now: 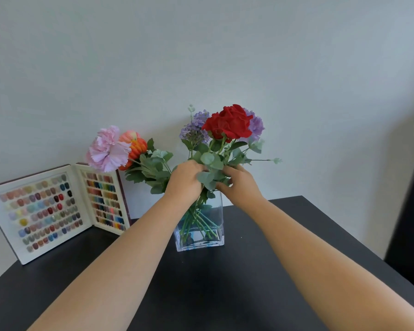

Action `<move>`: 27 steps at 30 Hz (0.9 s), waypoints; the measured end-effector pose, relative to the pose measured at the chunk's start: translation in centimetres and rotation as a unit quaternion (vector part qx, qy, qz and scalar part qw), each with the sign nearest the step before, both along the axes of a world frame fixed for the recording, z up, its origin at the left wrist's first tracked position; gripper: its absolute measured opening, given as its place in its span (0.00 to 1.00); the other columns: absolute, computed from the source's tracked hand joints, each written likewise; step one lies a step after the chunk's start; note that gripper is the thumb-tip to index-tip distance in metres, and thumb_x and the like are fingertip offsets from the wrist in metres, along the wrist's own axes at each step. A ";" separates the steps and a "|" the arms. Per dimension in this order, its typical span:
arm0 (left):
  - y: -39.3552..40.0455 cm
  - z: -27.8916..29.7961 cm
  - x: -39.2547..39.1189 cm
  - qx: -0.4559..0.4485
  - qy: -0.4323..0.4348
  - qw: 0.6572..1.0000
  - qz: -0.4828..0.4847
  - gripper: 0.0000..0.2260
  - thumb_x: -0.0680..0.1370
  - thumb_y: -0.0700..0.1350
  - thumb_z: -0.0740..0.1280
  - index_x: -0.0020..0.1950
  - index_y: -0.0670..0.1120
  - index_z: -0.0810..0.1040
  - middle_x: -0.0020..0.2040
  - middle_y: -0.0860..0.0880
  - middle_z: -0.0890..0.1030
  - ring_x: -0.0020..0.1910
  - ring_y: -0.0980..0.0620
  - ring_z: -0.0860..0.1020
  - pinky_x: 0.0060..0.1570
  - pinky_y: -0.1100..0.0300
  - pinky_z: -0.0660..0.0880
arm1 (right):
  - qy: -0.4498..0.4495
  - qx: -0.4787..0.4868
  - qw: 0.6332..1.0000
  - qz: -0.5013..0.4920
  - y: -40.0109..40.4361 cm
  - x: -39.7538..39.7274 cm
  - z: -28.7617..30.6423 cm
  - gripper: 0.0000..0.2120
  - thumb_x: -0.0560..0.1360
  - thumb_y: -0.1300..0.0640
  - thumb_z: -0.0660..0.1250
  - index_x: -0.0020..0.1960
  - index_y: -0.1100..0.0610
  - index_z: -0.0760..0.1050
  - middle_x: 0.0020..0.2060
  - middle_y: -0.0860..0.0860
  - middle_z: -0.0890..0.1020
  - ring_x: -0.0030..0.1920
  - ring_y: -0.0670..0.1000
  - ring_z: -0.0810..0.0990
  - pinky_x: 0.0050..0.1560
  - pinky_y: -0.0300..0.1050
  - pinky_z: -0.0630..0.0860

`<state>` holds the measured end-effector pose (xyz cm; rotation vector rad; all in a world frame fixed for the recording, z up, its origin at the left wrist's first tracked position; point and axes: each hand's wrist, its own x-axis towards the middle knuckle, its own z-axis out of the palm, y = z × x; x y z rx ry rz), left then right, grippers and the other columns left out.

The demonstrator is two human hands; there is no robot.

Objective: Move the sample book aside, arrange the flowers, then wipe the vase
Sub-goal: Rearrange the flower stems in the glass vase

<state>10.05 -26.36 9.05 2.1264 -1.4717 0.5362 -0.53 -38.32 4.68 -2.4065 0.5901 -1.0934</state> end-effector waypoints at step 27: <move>3.8 -4.6 6.3 -0.219 0.424 0.878 -0.018 0.20 0.77 0.50 0.70 0.68 0.48 0.73 0.52 0.59 0.78 0.46 0.66 0.74 0.40 0.73 0.66 | 0.222 0.015 0.973 -0.060 1.8 3.0 3.3 0.06 0.72 0.55 0.67 0.41 0.50 0.83 0.45 0.49 0.84 0.51 0.56 0.77 0.51 0.50 0.78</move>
